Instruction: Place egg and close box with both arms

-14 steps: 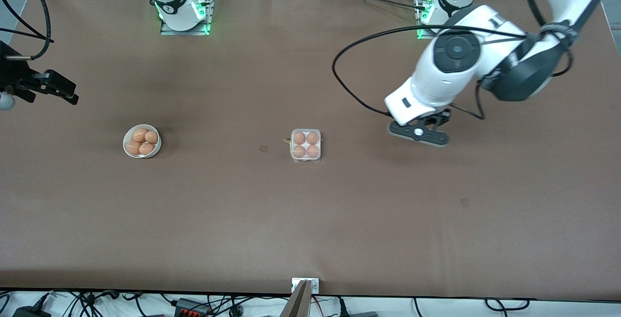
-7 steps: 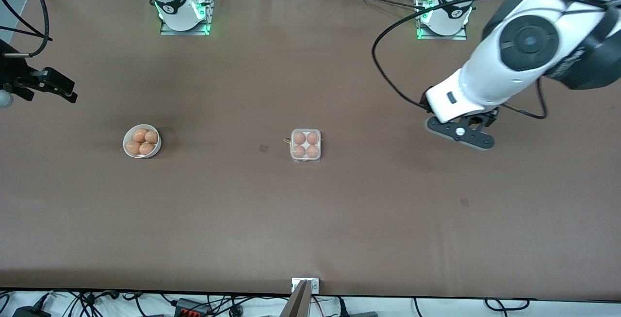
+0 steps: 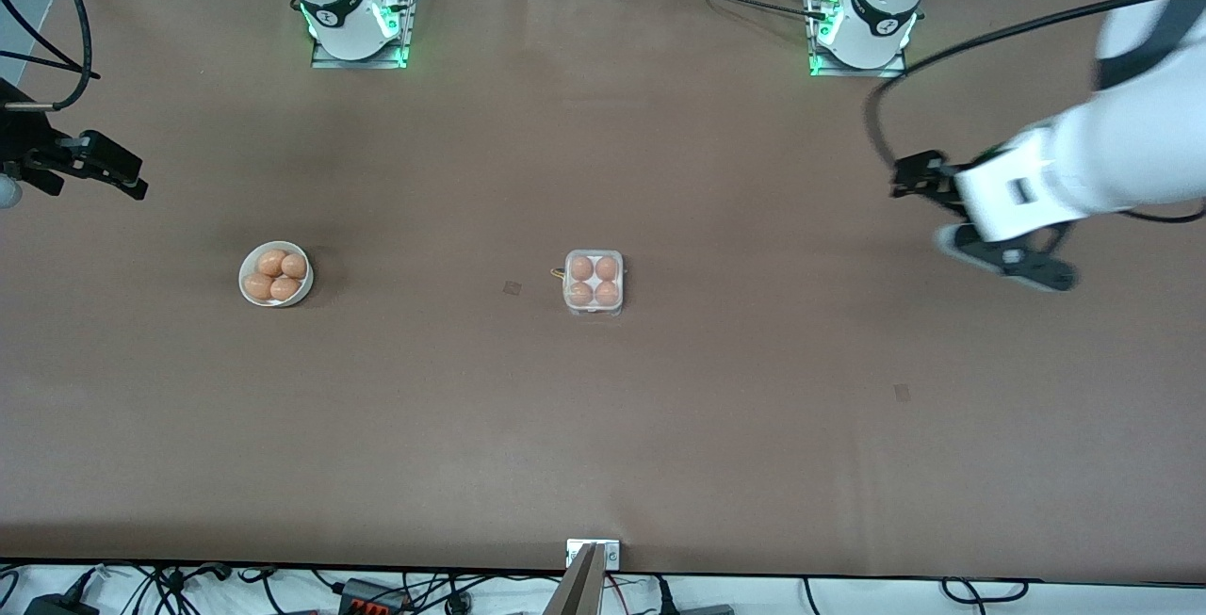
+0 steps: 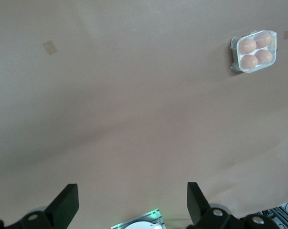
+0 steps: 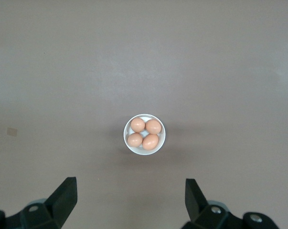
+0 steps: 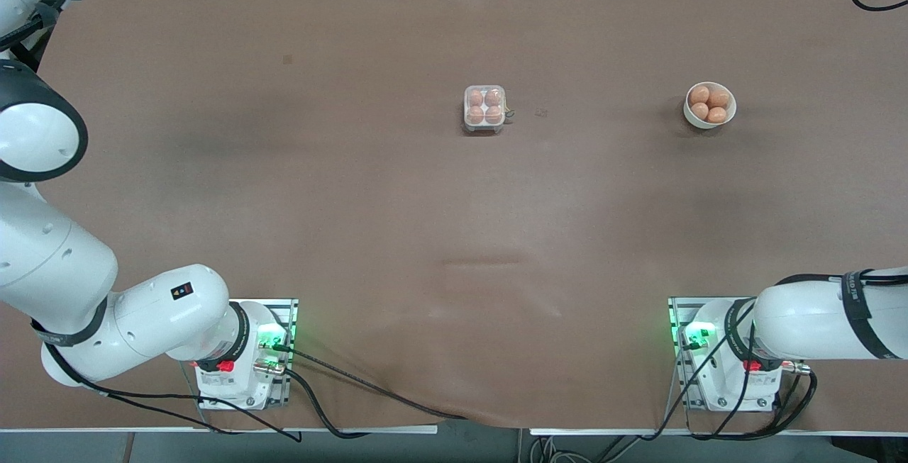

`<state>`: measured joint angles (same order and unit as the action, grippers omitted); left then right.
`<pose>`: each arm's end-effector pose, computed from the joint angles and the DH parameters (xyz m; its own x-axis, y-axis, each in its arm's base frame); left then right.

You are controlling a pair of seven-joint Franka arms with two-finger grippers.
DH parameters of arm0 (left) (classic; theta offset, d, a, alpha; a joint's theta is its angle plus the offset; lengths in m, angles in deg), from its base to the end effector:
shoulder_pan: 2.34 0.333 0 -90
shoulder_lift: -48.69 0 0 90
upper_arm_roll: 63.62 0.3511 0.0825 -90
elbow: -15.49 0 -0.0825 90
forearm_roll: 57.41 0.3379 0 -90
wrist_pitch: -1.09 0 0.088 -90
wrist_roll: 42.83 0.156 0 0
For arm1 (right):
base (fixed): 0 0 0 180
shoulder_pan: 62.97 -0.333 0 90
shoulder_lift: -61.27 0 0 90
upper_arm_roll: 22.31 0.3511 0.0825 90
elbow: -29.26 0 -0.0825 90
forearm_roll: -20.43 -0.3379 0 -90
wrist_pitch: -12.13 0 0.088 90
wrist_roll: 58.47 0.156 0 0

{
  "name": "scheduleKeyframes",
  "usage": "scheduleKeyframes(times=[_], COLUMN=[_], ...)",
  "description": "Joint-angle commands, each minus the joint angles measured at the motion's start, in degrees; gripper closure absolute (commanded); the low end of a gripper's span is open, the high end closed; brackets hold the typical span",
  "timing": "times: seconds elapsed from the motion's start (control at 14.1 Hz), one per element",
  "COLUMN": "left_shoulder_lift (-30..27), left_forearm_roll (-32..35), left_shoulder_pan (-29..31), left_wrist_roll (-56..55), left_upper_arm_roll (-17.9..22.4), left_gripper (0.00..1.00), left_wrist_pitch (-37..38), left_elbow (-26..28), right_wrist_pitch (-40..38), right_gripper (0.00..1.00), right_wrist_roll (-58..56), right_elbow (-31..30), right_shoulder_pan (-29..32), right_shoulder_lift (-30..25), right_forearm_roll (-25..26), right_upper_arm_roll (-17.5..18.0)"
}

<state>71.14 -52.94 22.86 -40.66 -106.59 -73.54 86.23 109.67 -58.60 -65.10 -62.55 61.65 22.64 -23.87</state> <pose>0.5649 -0.0791 0.5591 0.9183 -0.3333 -0.2135 -0.2949 -0.9359 0.1925 0.5234 -0.0236 0.5864 0.9984 -0.0272 0.0487 -0.0291 -0.9988 0.0387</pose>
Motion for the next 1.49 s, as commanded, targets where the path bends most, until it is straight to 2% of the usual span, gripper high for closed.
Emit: scheduleKeyframes(times=[0.0,0.14,0.28,0.43,0.5,0.64,0.71,0.85,1.07,1.42], left_shoulder_lift=[-8.37,-14.77,-21.11,-23.93,-25.25,-28.15,-28.77,-29.65,-30.71,-30.36], left_forearm_roll=[-5.6,-8.77,-8.96,-9.13,-9.05,-8.09,-8.17,-8.08,-4.58,-4.39], left_shoulder_pan=[-7.08,-10.41,-18.22,-23.77,-25.27,-26.42,-26.6,-26.17,-25.37,-22.48], left_wrist_roll=[6.17,6.18,5.57,3.65,0.85,-1.9,-1.82,-2.08,-4.44,-4.37], left_upper_arm_roll=[14.36,21.74,31.49,38.71,39.96,39.98,39.98,40.06,37.53,35.23], left_gripper=[0.0,0.0,0.0,0.0,0.0,0.0,0.0,0.0,0.0,0.0], left_wrist_pitch=[-0.78,-2.96,-7.88,-10.61,-11.58,-15.43,-17.2,-18.88,-19.59,-19.41], left_elbow=[4.48,10.96,18.52,23.72,26.27,31.71,32.09,31.66,31.13,30.16], right_wrist_pitch=[-0.33,-0.42,-0.69,-0.77,-0.86,-0.95,-0.95,-1.21,-1.3,-2.18], right_gripper=[0.0,0.0,0.0,0.0,0.0,0.0,0.0,0.0,0.0,0.0], right_wrist_roll=[-1.01,-1.01,-0.75,-0.66,-0.66,-0.48,-0.48,-0.48,-0.39,-0.48], right_elbow=[0.06,0.06,0.06,0.06,-0.03,-0.03,-0.11,-0.12,-0.03,0.06], right_shoulder_pan=[0.73,0.64,0.64,0.73,0.73,0.73,0.73,0.73,0.73,0.64], right_shoulder_lift=[-0.64,-0.64,-0.64,-0.64,-0.64,-0.64,-0.64,-0.64,-0.73,-0.64], right_forearm_roll=[-0.98,-1.07,-1.07,-1.07,-1.07,-1.16,-1.16,-1.16,-1.16,-1.07], right_upper_arm_roll=[0.41,0.41,0.41,0.41,0.32,0.32,0.32,0.32,0.32,0.41])
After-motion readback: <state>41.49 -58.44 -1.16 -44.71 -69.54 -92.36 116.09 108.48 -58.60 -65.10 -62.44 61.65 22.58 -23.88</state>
